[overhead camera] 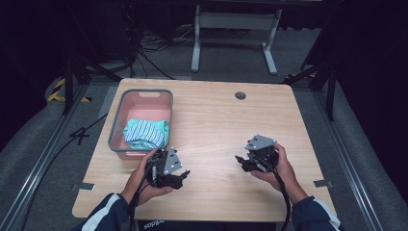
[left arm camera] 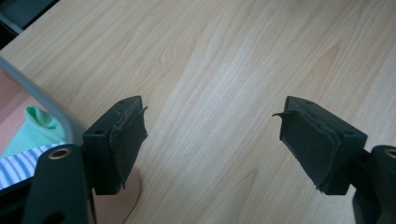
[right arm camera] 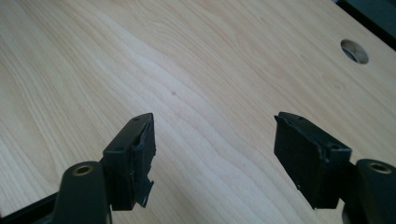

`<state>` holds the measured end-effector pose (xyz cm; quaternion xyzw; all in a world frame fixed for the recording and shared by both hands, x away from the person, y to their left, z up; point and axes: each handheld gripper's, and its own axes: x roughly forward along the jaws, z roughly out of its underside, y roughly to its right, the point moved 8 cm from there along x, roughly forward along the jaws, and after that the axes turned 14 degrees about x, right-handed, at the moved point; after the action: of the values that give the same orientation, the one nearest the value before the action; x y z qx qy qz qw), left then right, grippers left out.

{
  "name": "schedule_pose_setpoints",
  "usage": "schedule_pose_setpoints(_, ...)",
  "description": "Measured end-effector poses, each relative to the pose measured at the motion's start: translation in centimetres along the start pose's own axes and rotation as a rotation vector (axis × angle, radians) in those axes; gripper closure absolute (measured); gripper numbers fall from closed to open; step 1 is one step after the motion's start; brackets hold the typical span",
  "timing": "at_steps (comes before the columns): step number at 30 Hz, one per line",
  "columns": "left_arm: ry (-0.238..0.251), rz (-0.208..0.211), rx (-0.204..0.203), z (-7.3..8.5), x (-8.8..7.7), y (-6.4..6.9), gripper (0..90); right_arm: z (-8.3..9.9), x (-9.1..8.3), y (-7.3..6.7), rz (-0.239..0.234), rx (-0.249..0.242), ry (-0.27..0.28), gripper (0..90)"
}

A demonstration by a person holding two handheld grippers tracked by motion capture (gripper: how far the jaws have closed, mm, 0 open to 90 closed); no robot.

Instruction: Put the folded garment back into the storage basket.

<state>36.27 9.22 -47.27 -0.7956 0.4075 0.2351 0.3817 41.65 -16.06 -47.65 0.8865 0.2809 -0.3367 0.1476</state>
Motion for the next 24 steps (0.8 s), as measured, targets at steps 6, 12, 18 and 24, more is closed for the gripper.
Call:
schedule_pose_setpoints(6, -0.030, 0.023, 0.019, 0.5, 1.3, 1.0, 22.5, 2.0, -0.1, 0.8, 0.004, 0.009, -0.027, 29.1)
schedule_pose_setpoints(12, -0.026, 0.059, 0.010, 0.7, 2.0, 1.6, 22.2, 3.5, -0.3, 1.7, 0.011, 0.029, -0.031, 28.5)
schedule_pose_setpoints(18, -0.027, 0.079, 0.005, 1.1, 2.6, 1.9, 21.5, 5.4, -0.6, 2.5, 0.006, 0.055, -0.037, 27.1)
schedule_pose_setpoints(24, -0.041, 0.100, 0.026, 1.8, 3.4, 2.2, 21.3, 6.8, -0.9, 2.8, 0.011, 0.060, -0.049, 26.3)
